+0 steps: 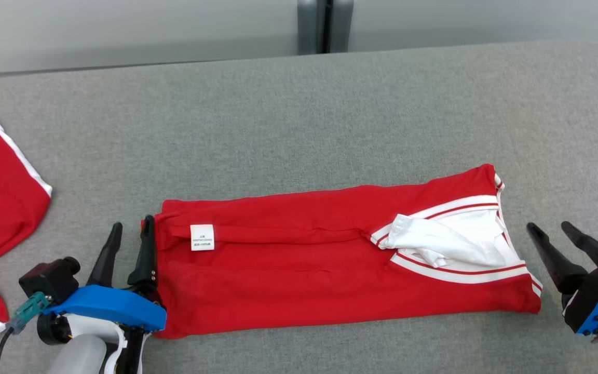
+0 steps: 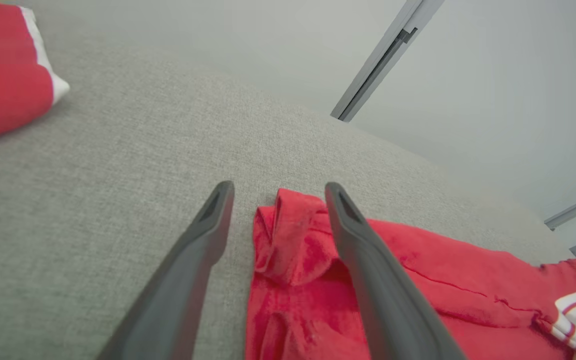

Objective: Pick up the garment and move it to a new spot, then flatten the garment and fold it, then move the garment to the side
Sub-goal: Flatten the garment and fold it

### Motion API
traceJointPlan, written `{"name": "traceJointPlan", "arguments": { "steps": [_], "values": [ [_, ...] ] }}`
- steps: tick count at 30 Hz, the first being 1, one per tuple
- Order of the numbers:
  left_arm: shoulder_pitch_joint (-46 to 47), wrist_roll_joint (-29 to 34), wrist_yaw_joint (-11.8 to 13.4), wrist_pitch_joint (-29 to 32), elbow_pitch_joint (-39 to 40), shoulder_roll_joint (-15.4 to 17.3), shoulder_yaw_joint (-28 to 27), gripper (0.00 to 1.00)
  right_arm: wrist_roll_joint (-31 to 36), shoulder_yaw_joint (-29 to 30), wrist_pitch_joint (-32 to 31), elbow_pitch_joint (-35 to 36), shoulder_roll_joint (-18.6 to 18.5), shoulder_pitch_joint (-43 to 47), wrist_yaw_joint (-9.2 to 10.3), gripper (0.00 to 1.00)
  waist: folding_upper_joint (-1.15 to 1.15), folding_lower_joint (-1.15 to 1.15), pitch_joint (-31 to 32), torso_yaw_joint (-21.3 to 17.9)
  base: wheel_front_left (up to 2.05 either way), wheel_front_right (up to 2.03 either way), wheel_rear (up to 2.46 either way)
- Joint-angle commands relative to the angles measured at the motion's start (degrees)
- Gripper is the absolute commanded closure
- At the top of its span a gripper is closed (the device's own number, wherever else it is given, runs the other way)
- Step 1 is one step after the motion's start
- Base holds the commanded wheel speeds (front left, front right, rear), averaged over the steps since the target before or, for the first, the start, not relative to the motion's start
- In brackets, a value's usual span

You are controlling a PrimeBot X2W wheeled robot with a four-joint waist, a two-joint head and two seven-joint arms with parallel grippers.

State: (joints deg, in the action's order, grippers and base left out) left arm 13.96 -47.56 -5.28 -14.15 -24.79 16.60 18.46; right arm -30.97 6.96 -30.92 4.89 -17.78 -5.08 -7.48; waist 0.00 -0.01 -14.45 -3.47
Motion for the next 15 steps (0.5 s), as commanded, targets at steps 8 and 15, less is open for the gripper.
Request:
{"name": "traceJointPlan", "arguments": {
  "steps": [8,15],
  "values": [
    [1.8,12.0,3.6,-1.1,6.5,1.3,-3.3,0.0,6.0,4.1,-4.1,-3.4,6.2,-3.9,-0.03,0.0,0.0,0.01,1.9,1.5,0.0,0.0,0.0],
    [3.4,18.4,4.5,-1.1,6.2,1.8,-2.5,0.0,12.1,5.7,-7.0,-11.5,9.3,-8.1,-0.03,0.0,0.0,0.01,1.8,3.3,0.0,0.0,0.0]
  ]
}}
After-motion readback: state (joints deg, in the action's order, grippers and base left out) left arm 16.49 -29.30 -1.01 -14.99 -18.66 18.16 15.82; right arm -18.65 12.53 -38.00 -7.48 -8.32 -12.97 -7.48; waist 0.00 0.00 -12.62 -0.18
